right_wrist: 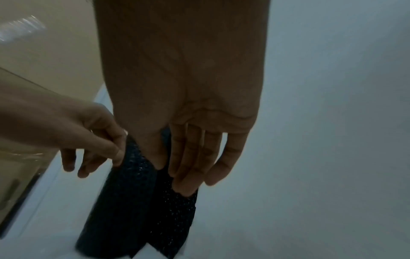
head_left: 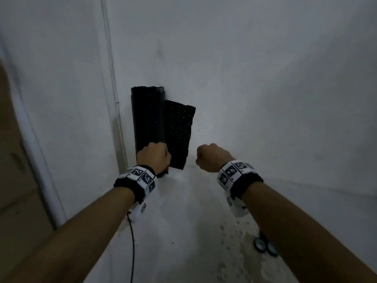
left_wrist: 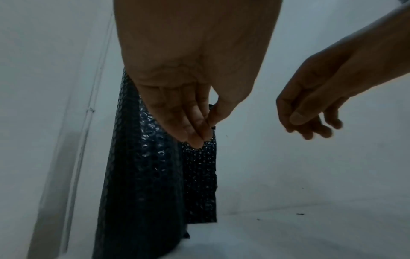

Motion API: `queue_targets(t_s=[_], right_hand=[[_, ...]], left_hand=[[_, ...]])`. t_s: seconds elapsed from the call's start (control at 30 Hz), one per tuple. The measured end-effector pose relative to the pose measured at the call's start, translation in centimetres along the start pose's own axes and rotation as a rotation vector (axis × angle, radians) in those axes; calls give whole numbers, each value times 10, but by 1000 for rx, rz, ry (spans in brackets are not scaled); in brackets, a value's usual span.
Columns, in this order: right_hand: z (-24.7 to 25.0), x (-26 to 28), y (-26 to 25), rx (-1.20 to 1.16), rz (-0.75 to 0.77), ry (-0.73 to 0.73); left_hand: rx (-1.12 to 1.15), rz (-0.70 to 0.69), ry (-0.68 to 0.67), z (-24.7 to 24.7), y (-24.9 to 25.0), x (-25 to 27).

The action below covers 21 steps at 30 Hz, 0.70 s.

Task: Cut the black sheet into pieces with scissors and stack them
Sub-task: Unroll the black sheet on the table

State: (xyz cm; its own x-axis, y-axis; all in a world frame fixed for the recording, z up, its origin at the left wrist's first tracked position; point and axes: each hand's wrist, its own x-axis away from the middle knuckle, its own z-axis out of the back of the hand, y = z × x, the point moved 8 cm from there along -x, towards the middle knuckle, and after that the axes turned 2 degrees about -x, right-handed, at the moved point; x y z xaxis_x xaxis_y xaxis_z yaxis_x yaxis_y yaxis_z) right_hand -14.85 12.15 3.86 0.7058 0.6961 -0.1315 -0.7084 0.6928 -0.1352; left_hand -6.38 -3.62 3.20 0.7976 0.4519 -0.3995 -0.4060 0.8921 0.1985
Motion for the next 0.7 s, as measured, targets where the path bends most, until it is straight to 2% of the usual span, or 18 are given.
queue_targets(t_s=[0.13,0.3,0.53,0.7], right_hand=[[3,-54,0,-148,-17,116],[-1,-122,-4,-340,25,130],[0,-167,9,-504,-68,250],[0,-173,13,-597,-24,327]], left_hand=[[-9,-69,227,19,-8,-33],[-141,-184,442,39,-11,-68],[-194,-141,461,45,-24,-103],[-223,-116,485,41,-28,-107]])
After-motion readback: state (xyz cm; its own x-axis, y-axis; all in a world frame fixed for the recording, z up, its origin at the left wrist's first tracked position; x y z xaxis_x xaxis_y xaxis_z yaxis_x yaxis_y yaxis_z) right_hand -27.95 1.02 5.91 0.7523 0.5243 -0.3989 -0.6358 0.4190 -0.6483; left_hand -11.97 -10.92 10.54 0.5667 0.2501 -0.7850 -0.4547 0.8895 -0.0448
